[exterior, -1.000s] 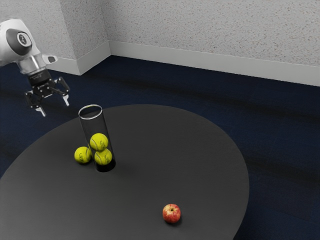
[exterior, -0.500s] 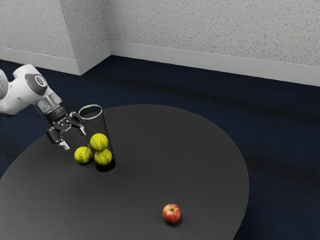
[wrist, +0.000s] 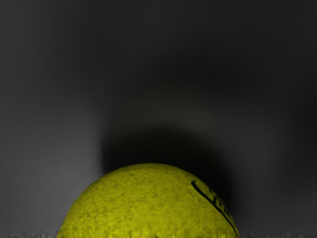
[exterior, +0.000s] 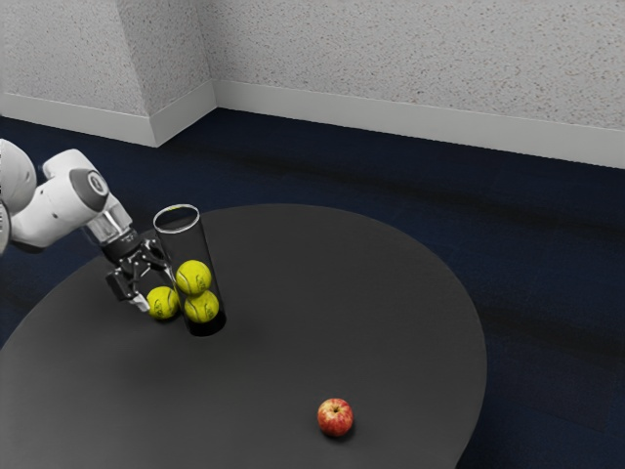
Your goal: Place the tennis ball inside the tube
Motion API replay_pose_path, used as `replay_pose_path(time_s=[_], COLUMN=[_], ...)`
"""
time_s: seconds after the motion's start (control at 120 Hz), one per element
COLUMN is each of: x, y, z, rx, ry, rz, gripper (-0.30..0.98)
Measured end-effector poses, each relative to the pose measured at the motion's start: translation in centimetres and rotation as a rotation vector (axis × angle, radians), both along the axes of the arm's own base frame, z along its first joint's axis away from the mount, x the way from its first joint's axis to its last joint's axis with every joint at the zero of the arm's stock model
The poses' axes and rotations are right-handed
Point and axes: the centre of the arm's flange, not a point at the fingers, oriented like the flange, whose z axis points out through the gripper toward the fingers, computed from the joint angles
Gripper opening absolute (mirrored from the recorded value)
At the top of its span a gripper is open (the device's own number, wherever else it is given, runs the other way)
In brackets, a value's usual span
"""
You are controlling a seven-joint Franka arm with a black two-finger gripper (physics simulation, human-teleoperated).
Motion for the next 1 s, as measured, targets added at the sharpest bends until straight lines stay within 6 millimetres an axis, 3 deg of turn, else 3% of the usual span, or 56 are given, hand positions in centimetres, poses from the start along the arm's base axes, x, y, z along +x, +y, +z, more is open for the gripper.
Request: replay_pose_path(time_s=[0.417,0.75,1.0], x=[-0.5,-0.7,-0.7], y=[-1.4,-1.6,-1.6], z=[-1.3,-2.0,-1.6], rx=[-0.012,-0.012,-0.01], ry=[0.042,0.063,0.065], rz=[0.068,0.095,0.106], gripper=[0.64,0.46,0.39])
